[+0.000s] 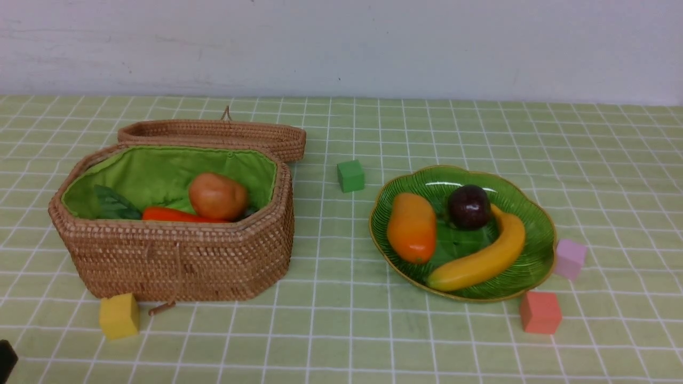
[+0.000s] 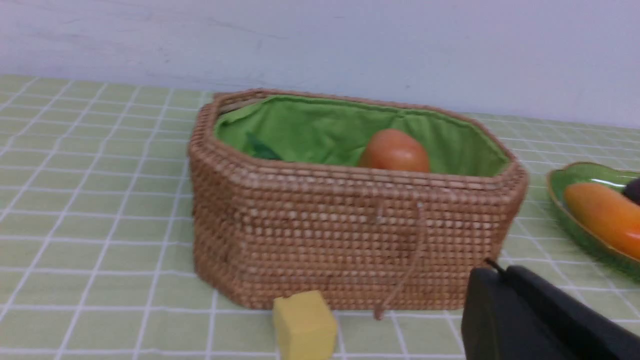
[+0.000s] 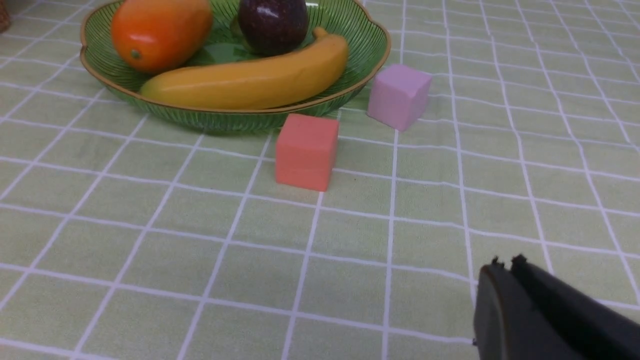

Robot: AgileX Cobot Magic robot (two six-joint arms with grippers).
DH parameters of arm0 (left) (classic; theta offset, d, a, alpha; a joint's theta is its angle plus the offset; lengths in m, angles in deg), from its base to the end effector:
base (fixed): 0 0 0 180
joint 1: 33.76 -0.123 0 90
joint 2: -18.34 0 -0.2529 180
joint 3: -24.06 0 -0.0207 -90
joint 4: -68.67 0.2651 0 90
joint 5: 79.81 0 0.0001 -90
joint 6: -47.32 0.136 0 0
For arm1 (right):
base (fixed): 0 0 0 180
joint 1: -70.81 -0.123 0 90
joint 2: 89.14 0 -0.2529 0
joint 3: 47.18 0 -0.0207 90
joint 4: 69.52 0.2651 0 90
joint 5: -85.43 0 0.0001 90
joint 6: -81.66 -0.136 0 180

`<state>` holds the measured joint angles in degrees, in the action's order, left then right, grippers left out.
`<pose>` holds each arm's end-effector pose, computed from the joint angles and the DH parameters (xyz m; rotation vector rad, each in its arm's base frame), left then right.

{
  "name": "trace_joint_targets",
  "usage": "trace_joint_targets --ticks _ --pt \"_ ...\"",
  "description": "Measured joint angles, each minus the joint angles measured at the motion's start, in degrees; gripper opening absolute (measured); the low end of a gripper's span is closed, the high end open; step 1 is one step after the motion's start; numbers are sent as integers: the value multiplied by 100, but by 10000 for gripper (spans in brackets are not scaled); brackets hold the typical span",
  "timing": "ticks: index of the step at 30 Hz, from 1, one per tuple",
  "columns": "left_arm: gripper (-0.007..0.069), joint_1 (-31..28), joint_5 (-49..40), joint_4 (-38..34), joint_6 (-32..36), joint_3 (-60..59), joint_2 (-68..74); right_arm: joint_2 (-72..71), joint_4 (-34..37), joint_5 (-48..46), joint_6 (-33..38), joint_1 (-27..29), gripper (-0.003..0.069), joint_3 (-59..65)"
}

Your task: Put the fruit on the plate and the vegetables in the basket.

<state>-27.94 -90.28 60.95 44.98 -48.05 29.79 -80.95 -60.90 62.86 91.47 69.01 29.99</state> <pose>0.1478 -0.0184 0.2141 -0.0403 1.6440 -0.2302 0.1412 0.0123 0.1597 -0.0992 1.8769 0.0536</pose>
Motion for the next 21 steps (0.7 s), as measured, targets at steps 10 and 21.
trace_joint_targets --ticks 10,21 --pt "-13 -127 -980 436 -1118 -579 -324 -5 6 -6 0 0 22 0" --pt "-13 -127 -1164 465 -1366 -585 -324 -5 6 -6 0 0 32 0"
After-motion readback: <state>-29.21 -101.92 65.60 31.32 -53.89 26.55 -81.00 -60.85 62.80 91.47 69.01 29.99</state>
